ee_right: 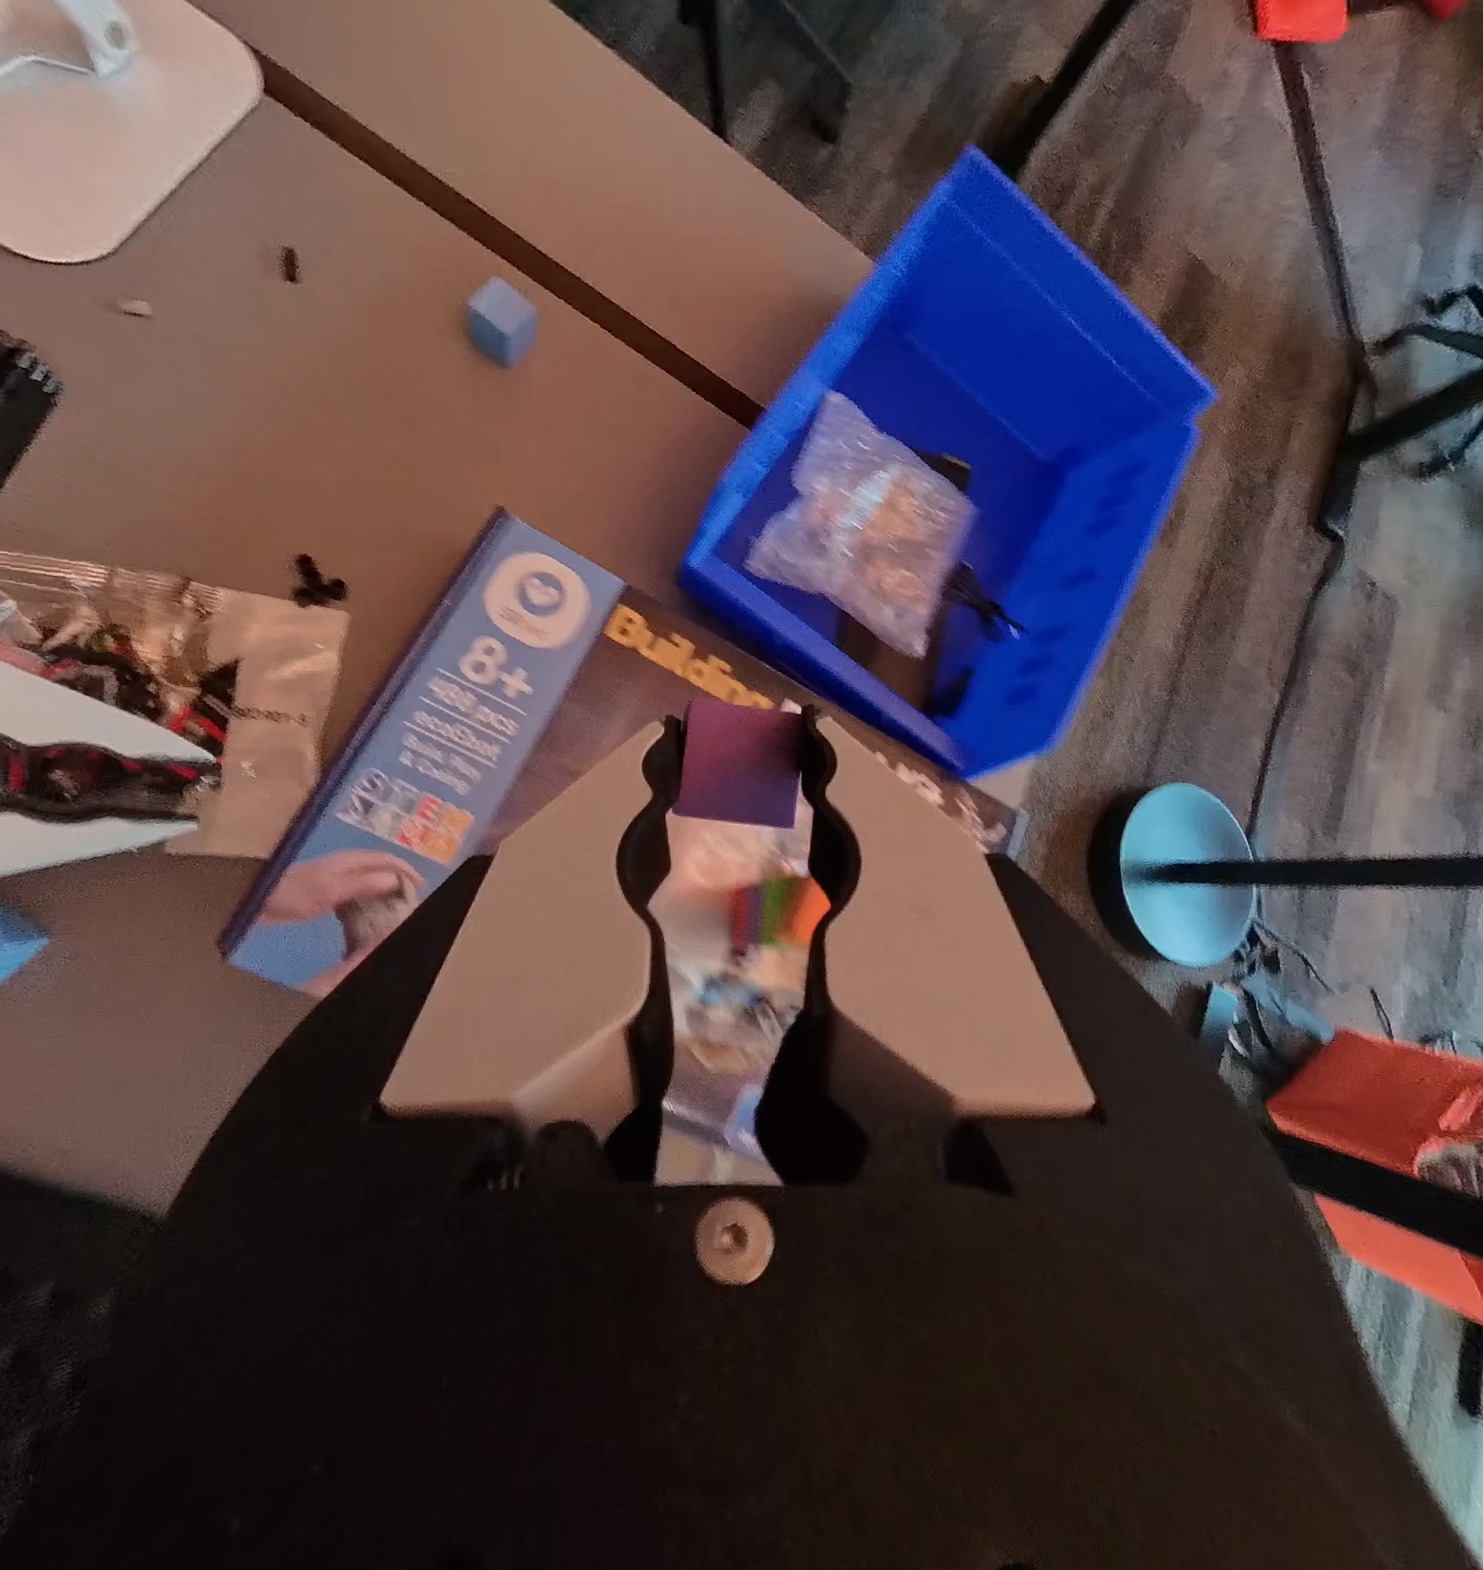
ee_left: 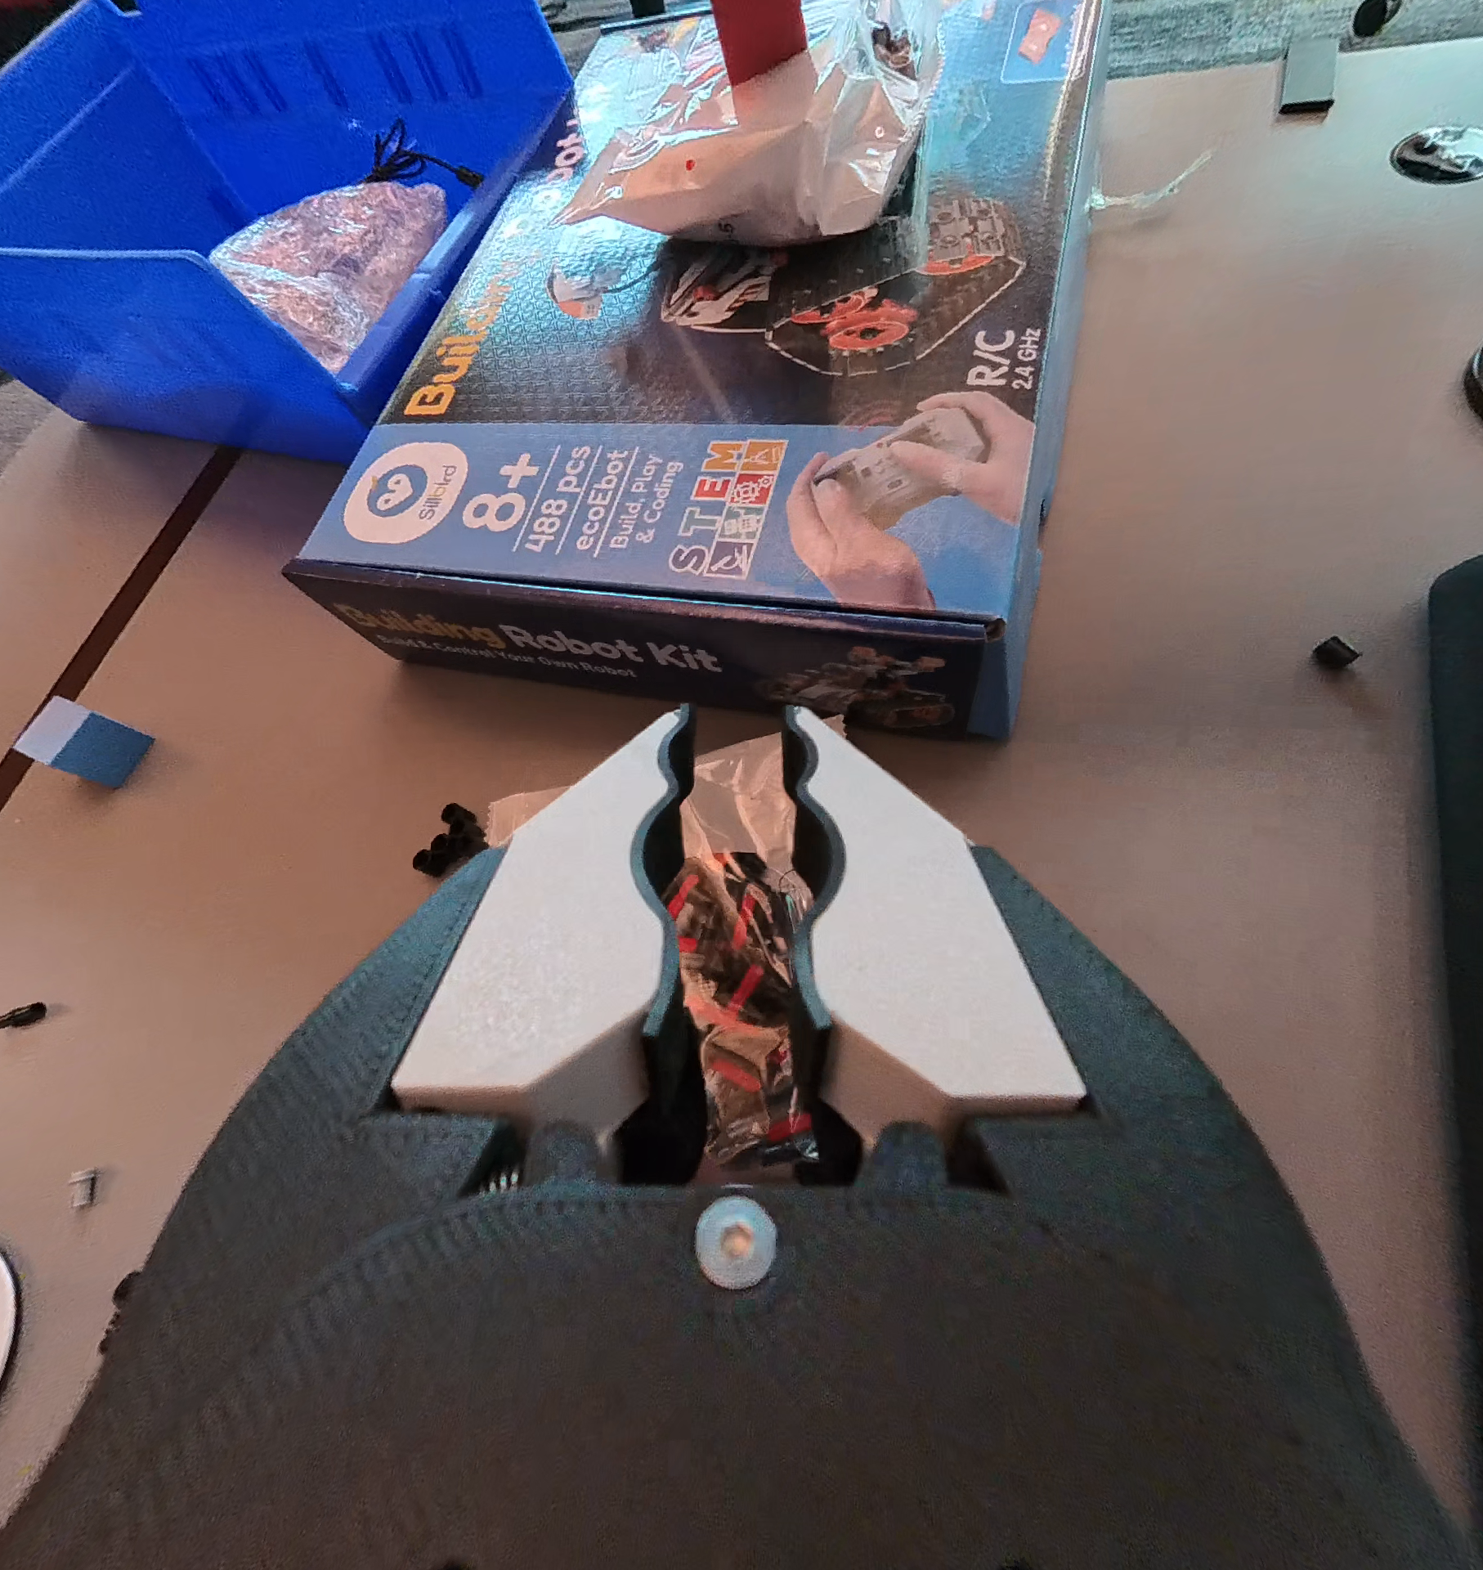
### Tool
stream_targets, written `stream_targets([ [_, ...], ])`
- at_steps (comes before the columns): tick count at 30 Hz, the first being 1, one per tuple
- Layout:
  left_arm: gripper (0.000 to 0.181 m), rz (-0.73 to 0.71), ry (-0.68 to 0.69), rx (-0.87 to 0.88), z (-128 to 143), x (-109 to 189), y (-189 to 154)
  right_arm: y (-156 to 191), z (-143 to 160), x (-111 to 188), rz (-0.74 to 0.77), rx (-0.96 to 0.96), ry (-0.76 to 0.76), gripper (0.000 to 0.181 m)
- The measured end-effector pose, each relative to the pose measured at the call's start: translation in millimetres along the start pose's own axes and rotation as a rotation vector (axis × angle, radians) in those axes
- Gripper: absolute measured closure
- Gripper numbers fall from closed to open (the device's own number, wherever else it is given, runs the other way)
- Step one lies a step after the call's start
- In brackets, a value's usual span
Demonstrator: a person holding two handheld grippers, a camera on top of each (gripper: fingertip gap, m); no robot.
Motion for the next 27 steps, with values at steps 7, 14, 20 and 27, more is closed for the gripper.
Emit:
stream_targets([
  [7, 0.163, 0.012, 0.007, -0.017, -0.8, -3.2, -7.2, -49.0, 30.6, 35.3, -0.024, -0.101, 0.073, 0.154],
  [14, 0.163, 0.011, 0.011, -0.018, 0.0, -3.6, -6.8, -44.1, 38.0, 18.1, -0.079, -0.100, 0.130, 0.154],
  [20, 0.163, 0.011, 0.009, -0.014, 0.0, -3.1, -5.7, -45.5, 46.8, 2.1, -0.087, -0.119, 0.171, 0.154],
  [27, 0.162, 0.013, 0.011, -0.015, 0.3, -4.1, -6.5, -47.9, 52.5, 3.6, -0.084, -0.124, 0.167, 0.151],
])
Point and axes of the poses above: each gripper's, where its closed fingertips meet, x back along the fingers, z out of its underside, y = z × x across the jaws, the point moved 7 cm from there along x, back along the fingers, and after that the axes turned 6 degrees about -z, right-handed, at the moved point
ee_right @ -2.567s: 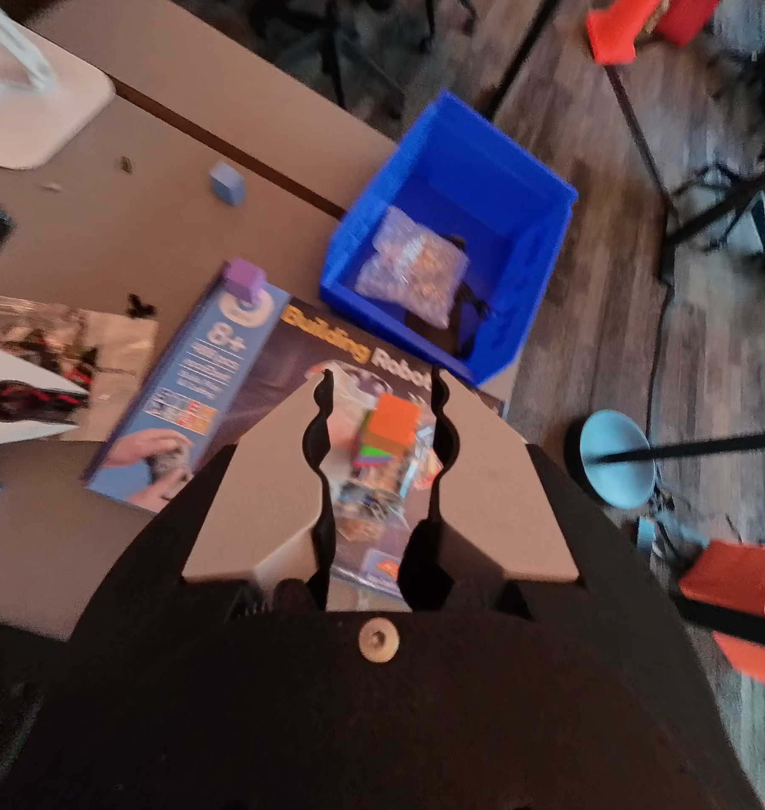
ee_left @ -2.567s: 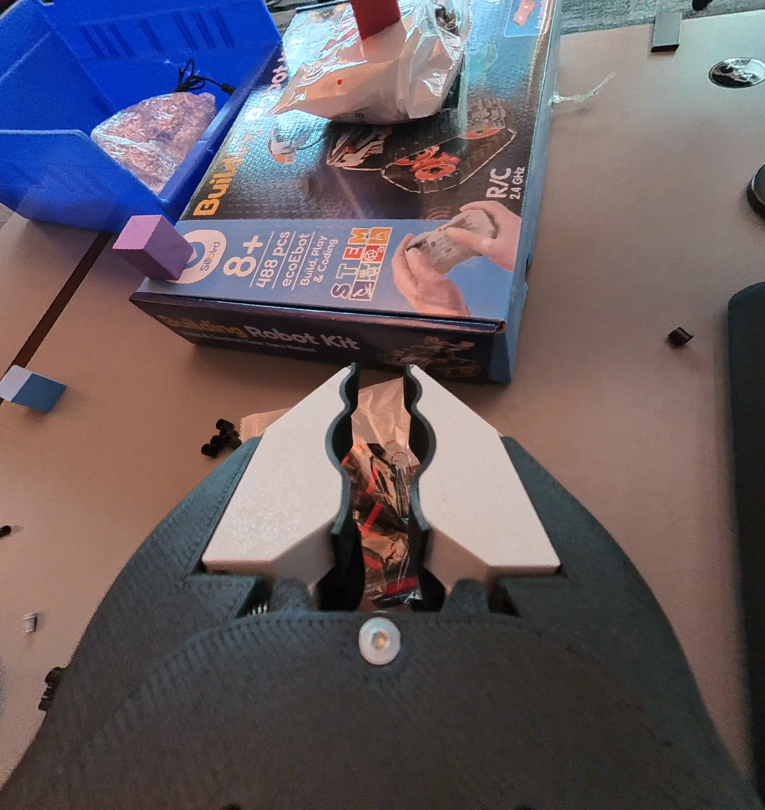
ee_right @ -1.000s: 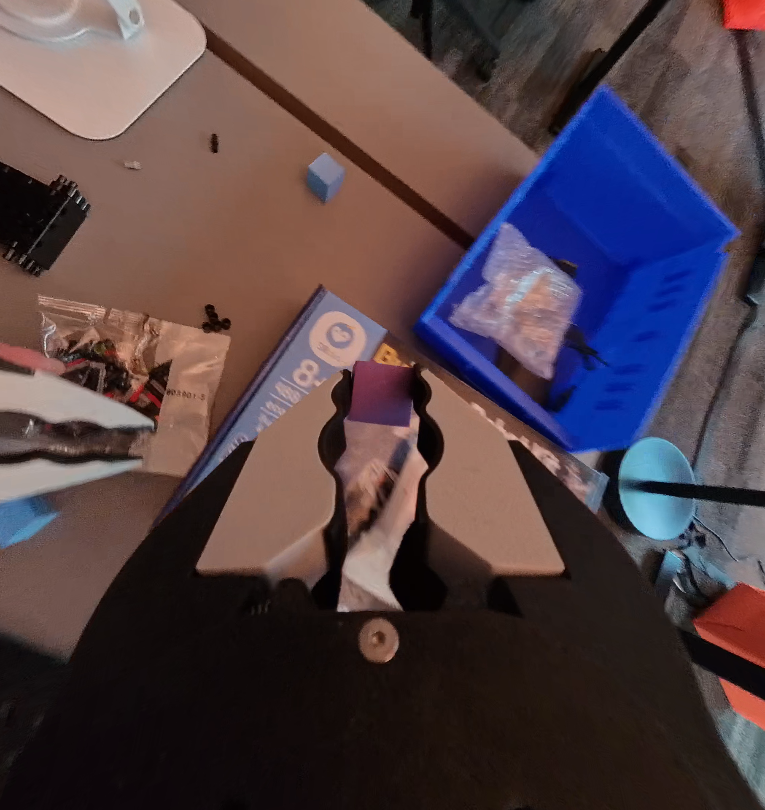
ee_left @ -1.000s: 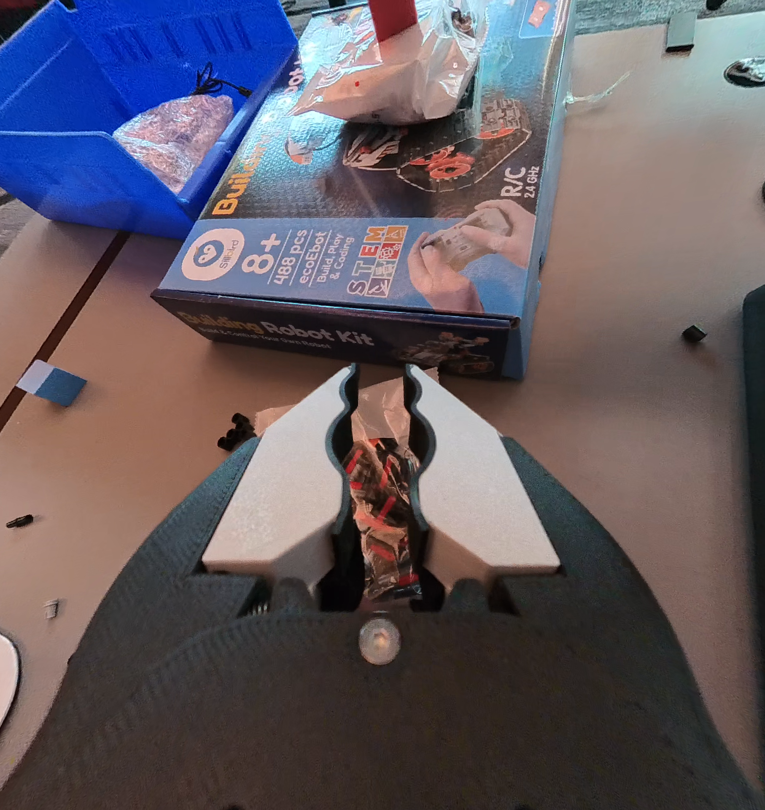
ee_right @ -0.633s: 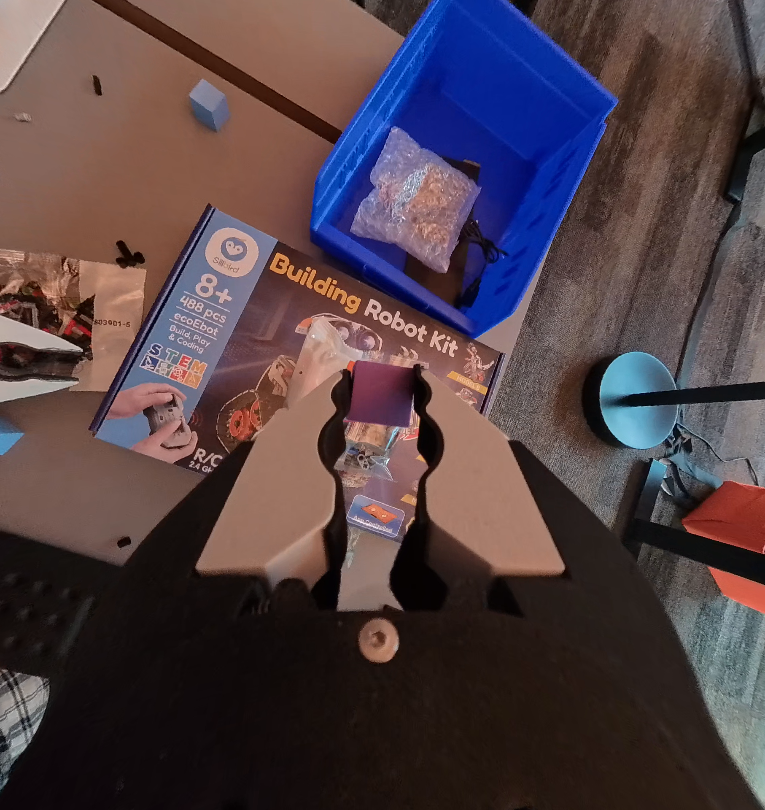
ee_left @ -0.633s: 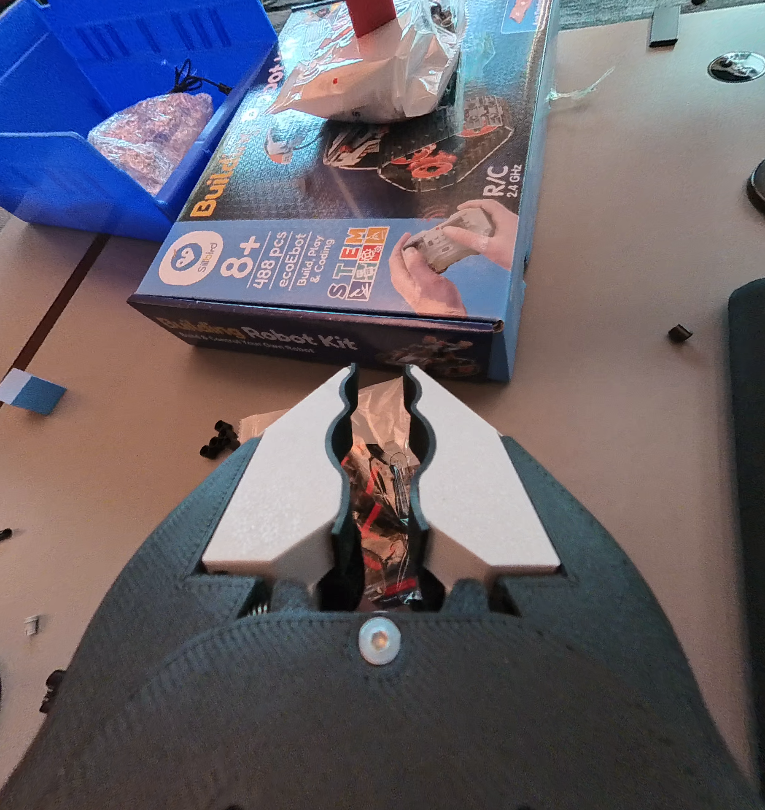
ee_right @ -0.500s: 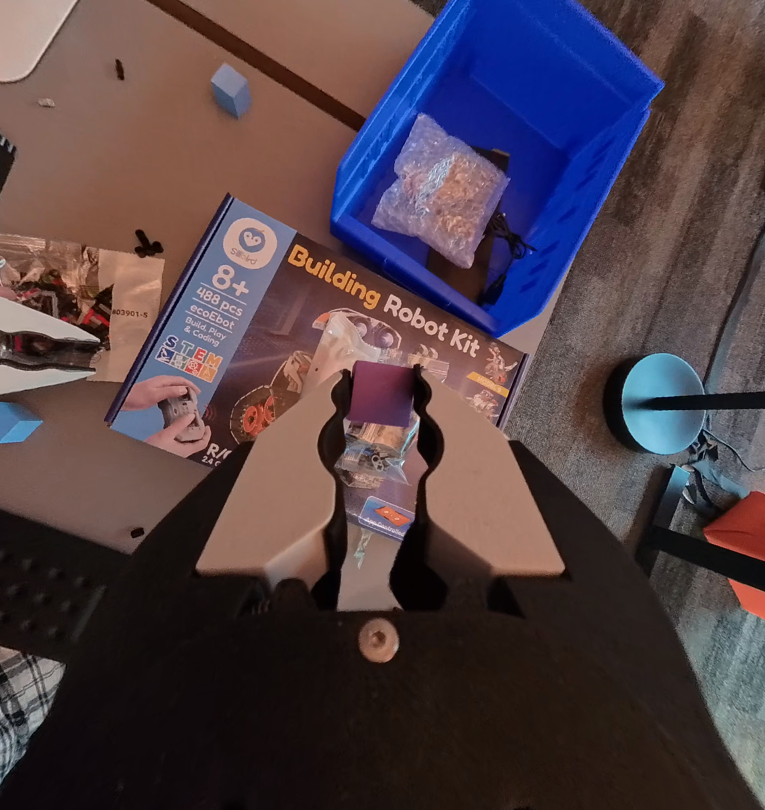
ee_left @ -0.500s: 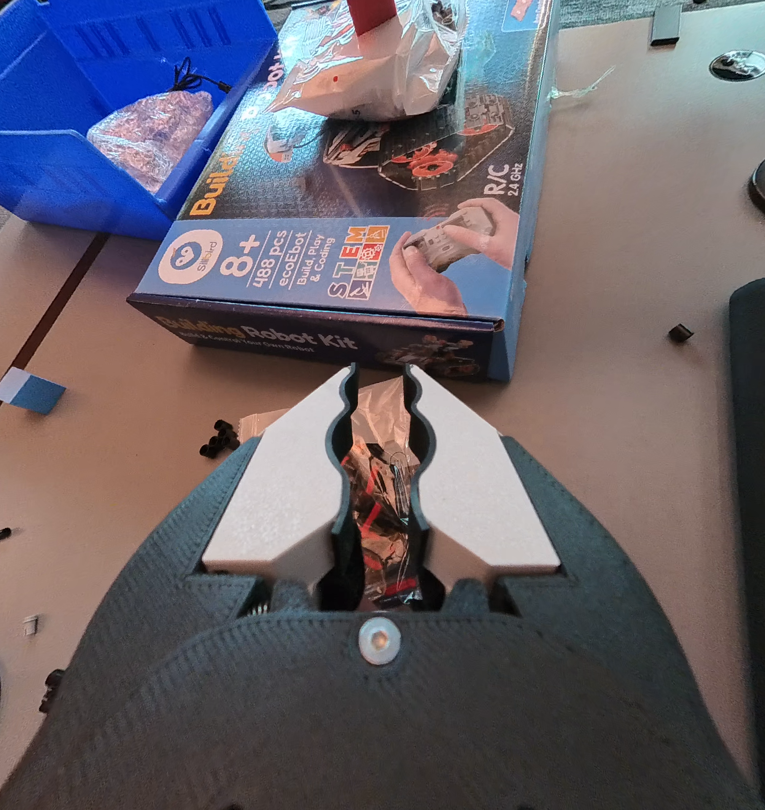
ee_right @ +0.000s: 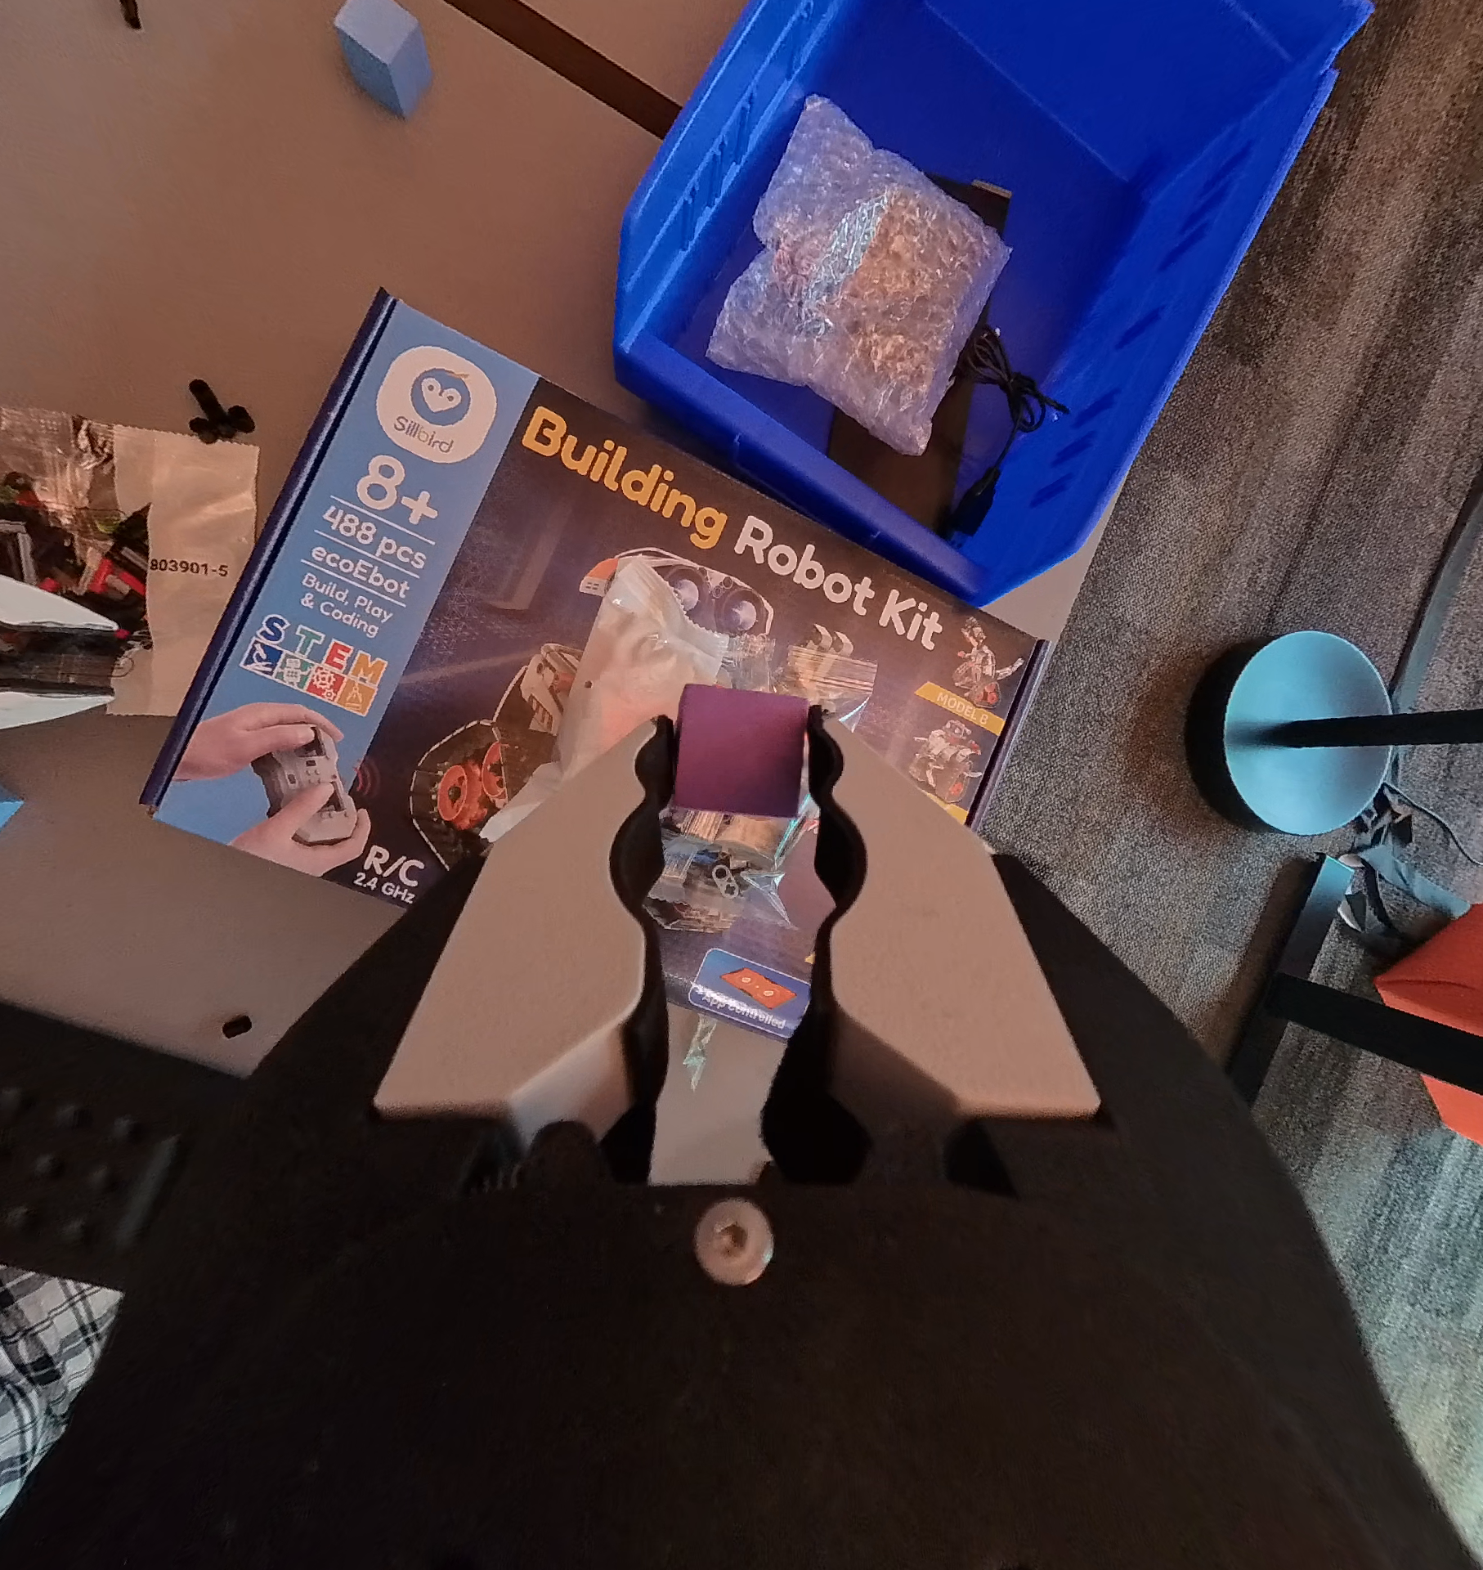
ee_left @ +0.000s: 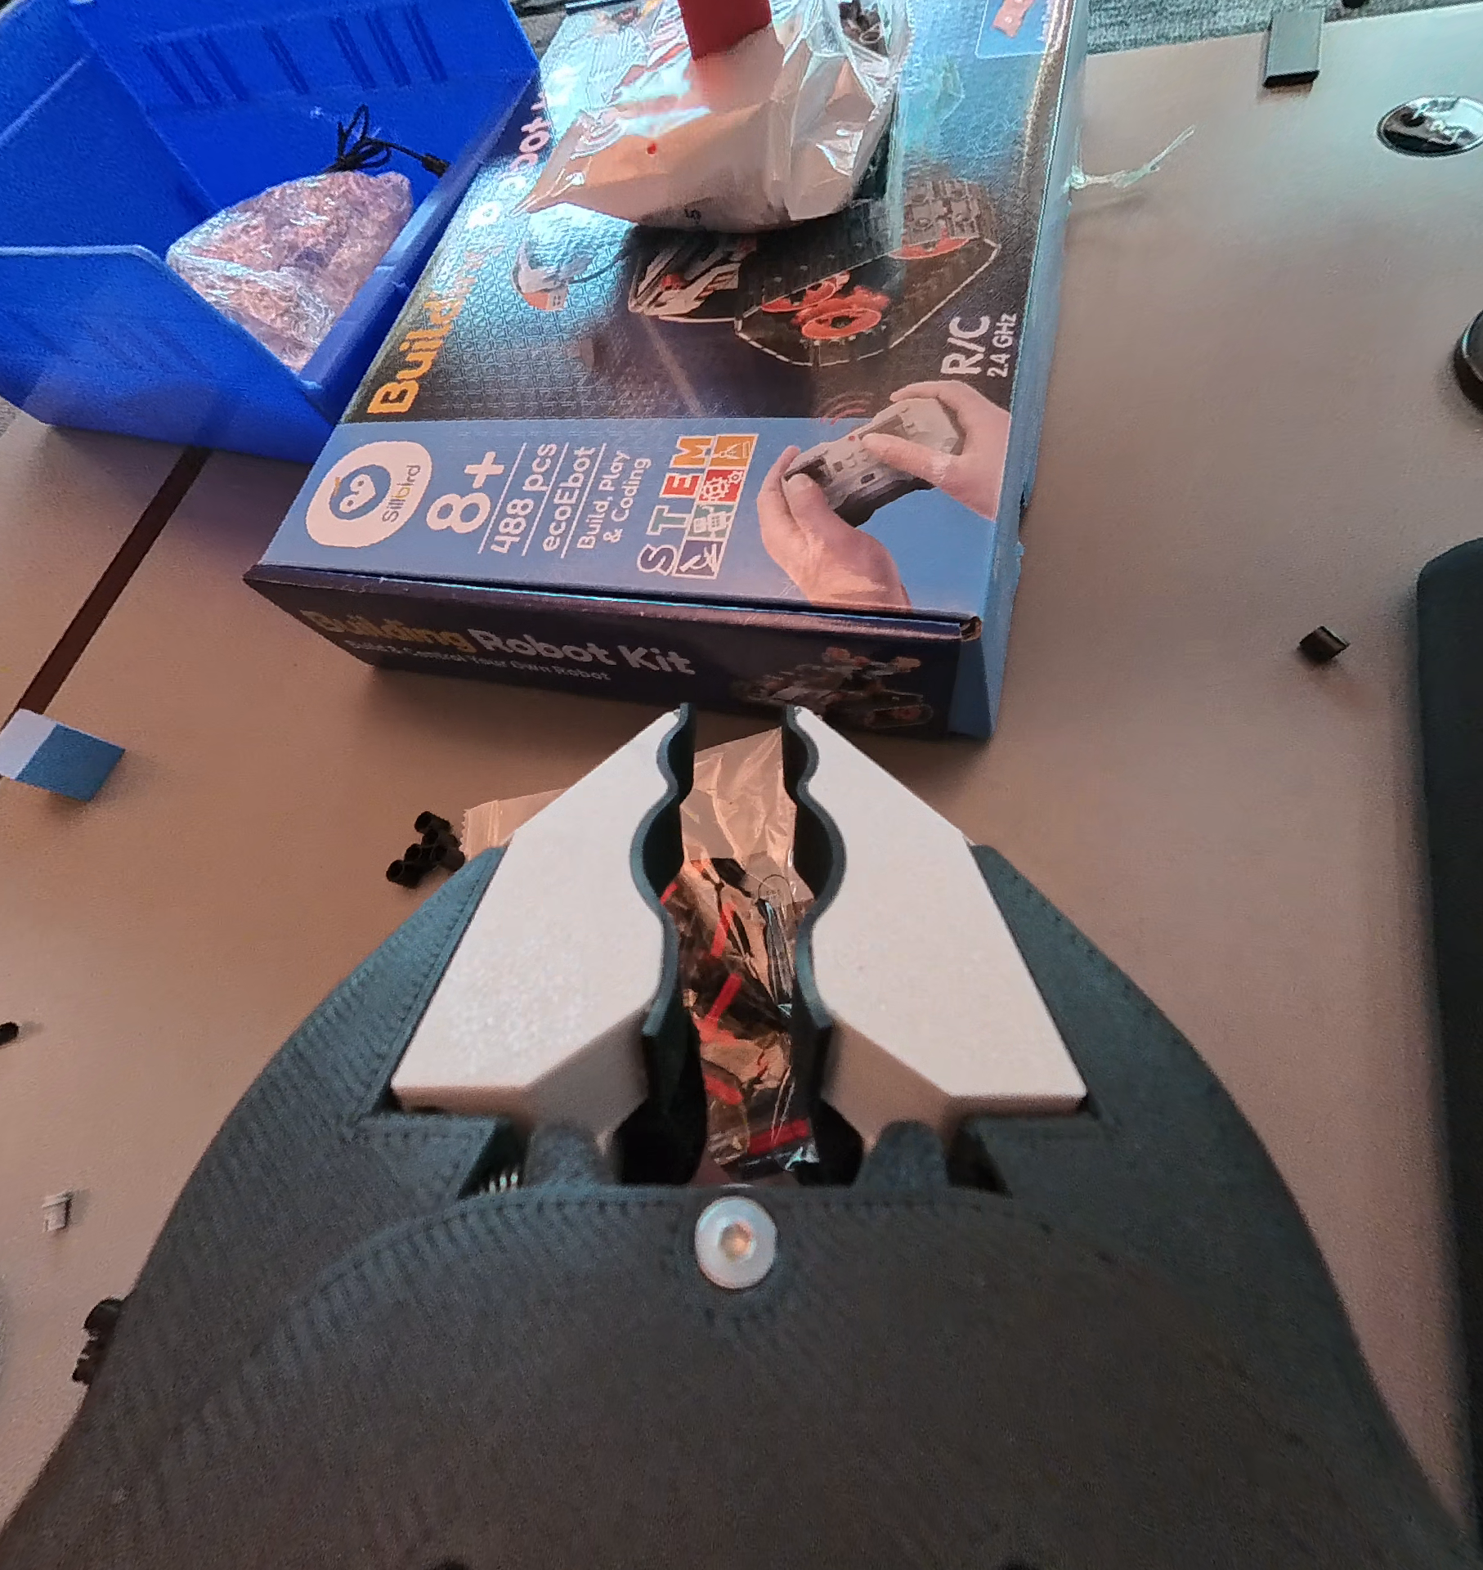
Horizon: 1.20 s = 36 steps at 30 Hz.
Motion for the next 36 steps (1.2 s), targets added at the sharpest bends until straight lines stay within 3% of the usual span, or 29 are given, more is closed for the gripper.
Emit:
stream_targets([
  [36, 0.162, 0.000, 0.007, -0.002, 1.2, -0.9, -0.1, 4.6, -0.1, -2.4, 0.019, 0.011, -0.039, 0.145],
])
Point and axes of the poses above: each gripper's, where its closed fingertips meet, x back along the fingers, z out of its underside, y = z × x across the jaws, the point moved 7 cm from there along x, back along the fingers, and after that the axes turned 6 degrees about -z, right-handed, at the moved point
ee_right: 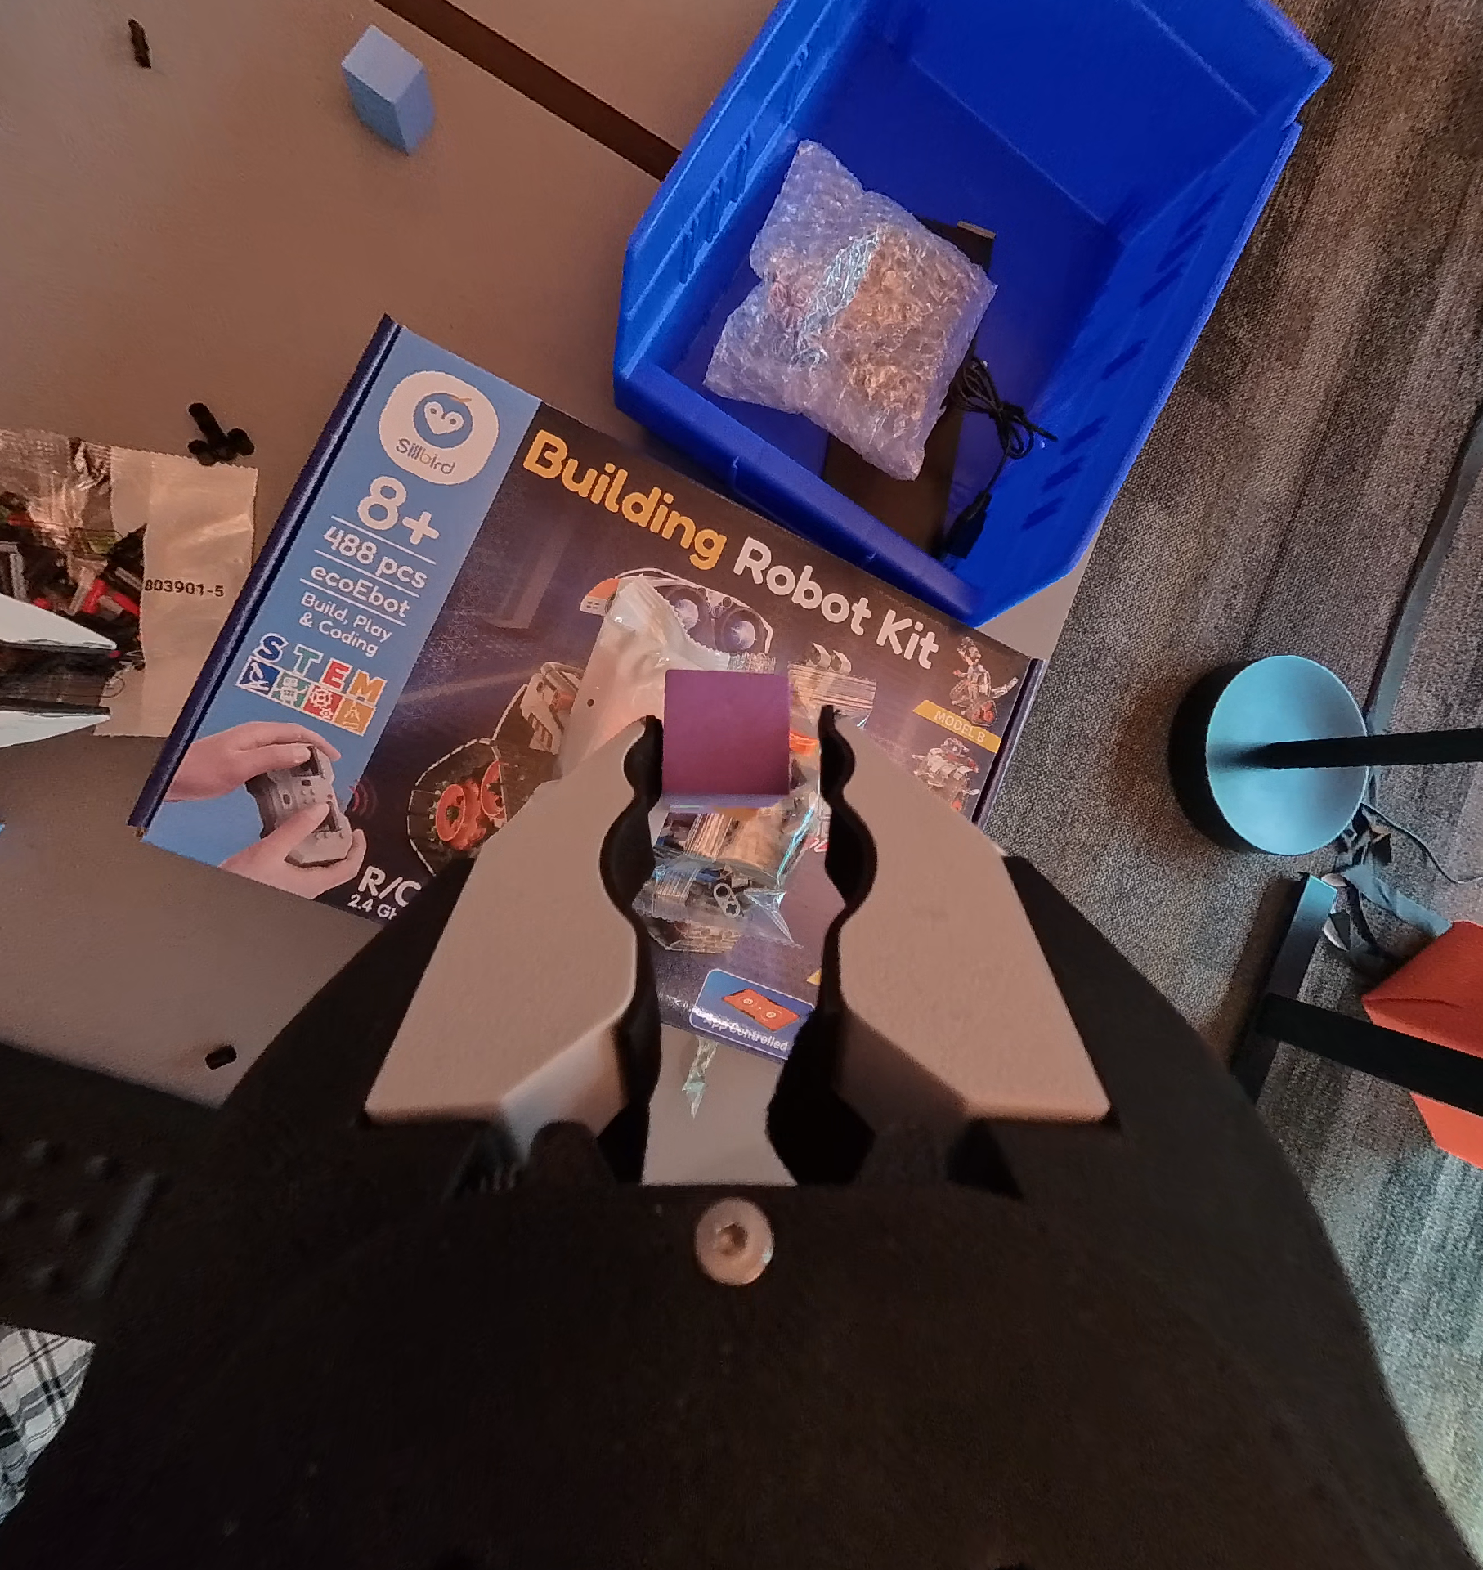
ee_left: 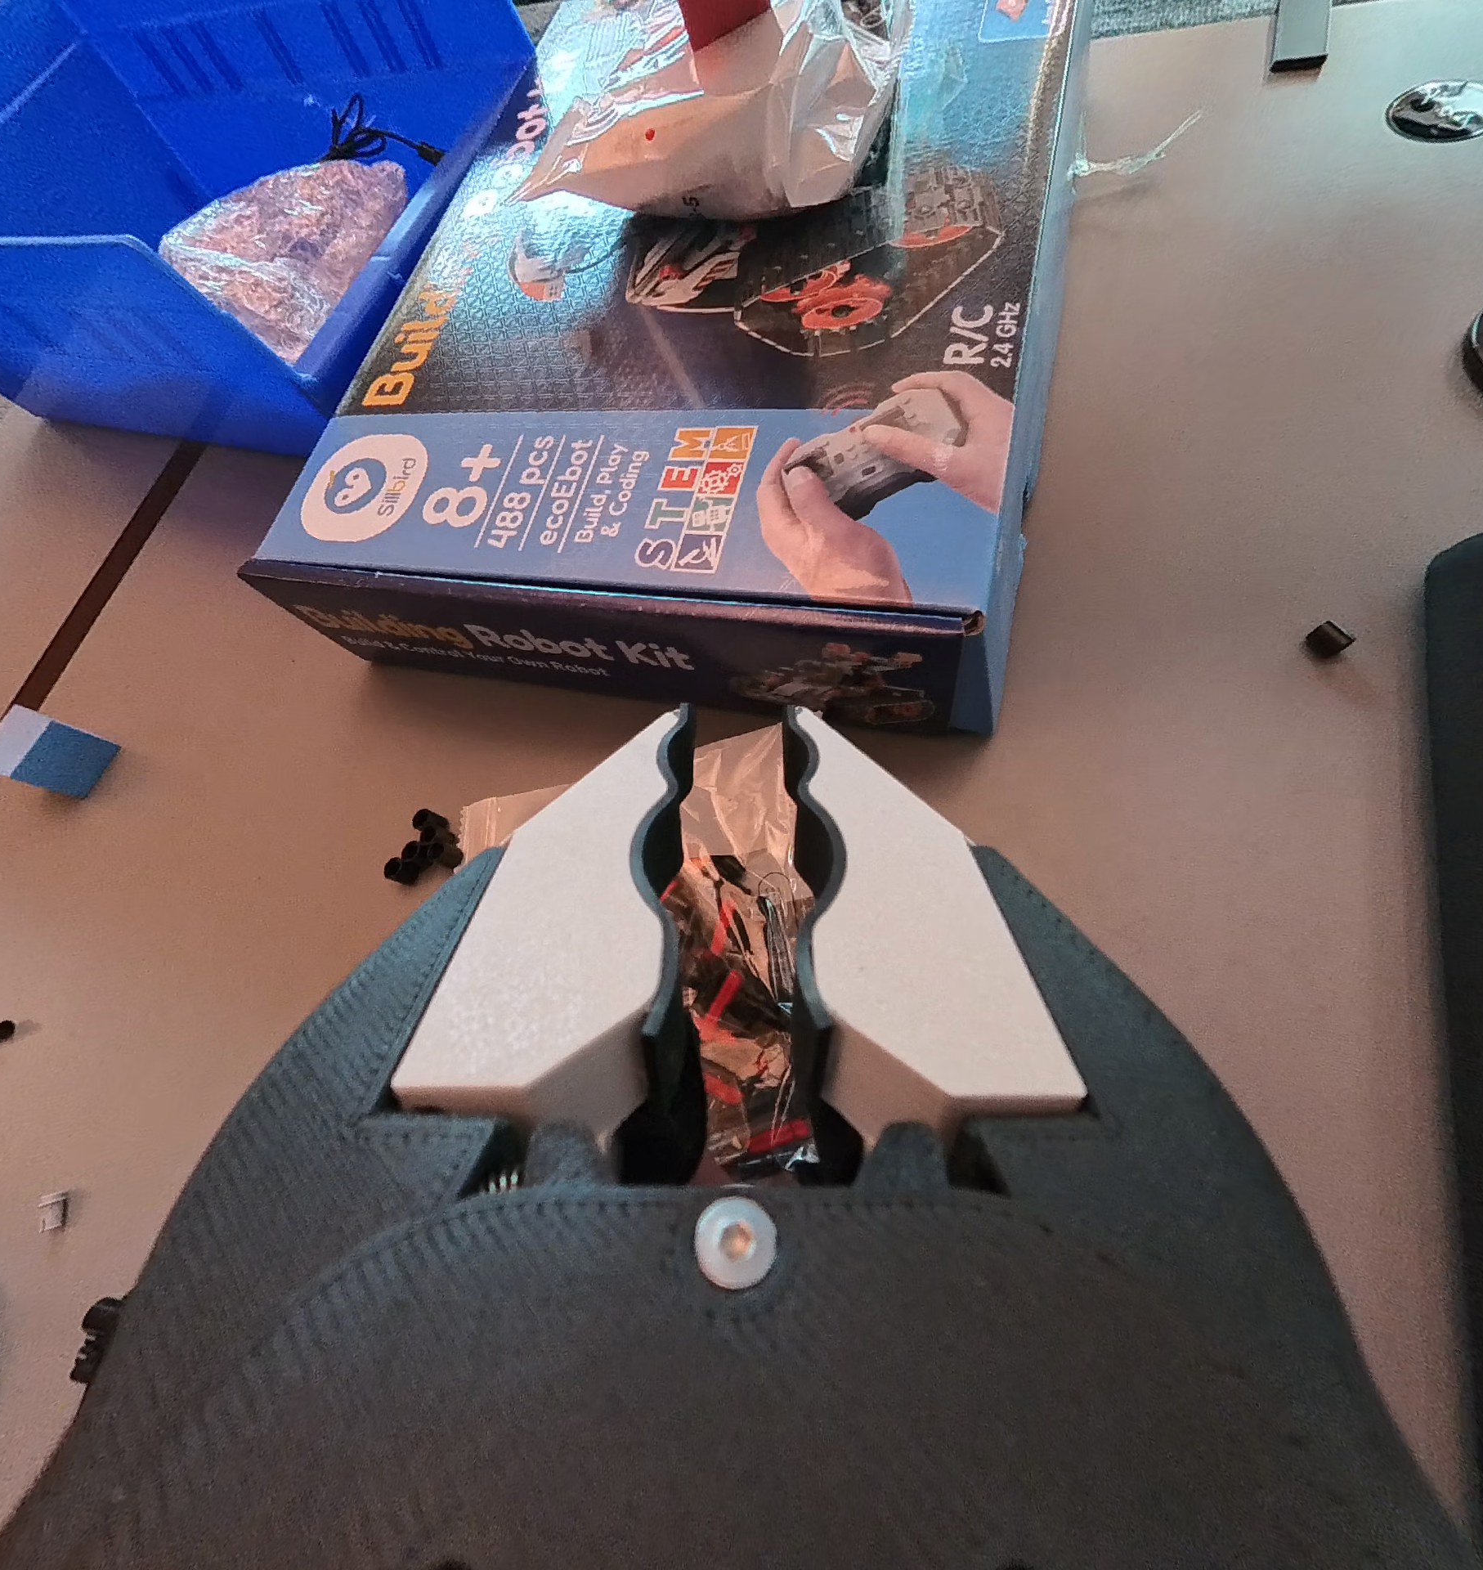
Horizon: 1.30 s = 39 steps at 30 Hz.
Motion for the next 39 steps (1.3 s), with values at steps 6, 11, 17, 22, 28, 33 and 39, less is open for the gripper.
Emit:
stream_targets([
  [6, 0.162, 0.000, 0.001, 0.000, 0.1, -0.1, 0.0, 1.5, -2.3, 6.4, 0.011, 0.005, -0.017, 0.141],
  [11, 0.162, -0.001, 0.000, 0.003, 0.1, 0.3, 0.7, 5.2, -8.8, 31.5, 0.087, 0.018, -0.099, 0.140],
  [17, 0.162, 0.017, 0.012, 0.000, 1.5, -3.3, -2.4, 78.6, -61.0, 32.0, 0.000, 0.211, -0.261, 0.146],
  [22, 0.162, 0.010, 0.019, -0.019, 2.6, -1.9, -4.1, 132.5, -113.8, -51.7, -0.157, 0.298, -0.275, 0.141],
  [28, 0.162, 0.016, 0.028, -0.031, 3.5, -4.2, -5.6, 145.6, -155.5, -171.8, -0.177, 0.300, -0.161, 0.129],
  [33, 0.162, 0.018, 0.043, -0.037, 6.1, -7.4, -4.2, 135.1, -177.8, -244.1, -0.115, 0.303, -0.090, 0.130],
  [39, 0.162, 0.032, 0.045, -0.021, 7.0, -13.7, -1.8, 118.2, -181.0, -299.8, -0.167, 0.144, 0.041, 0.128],
])
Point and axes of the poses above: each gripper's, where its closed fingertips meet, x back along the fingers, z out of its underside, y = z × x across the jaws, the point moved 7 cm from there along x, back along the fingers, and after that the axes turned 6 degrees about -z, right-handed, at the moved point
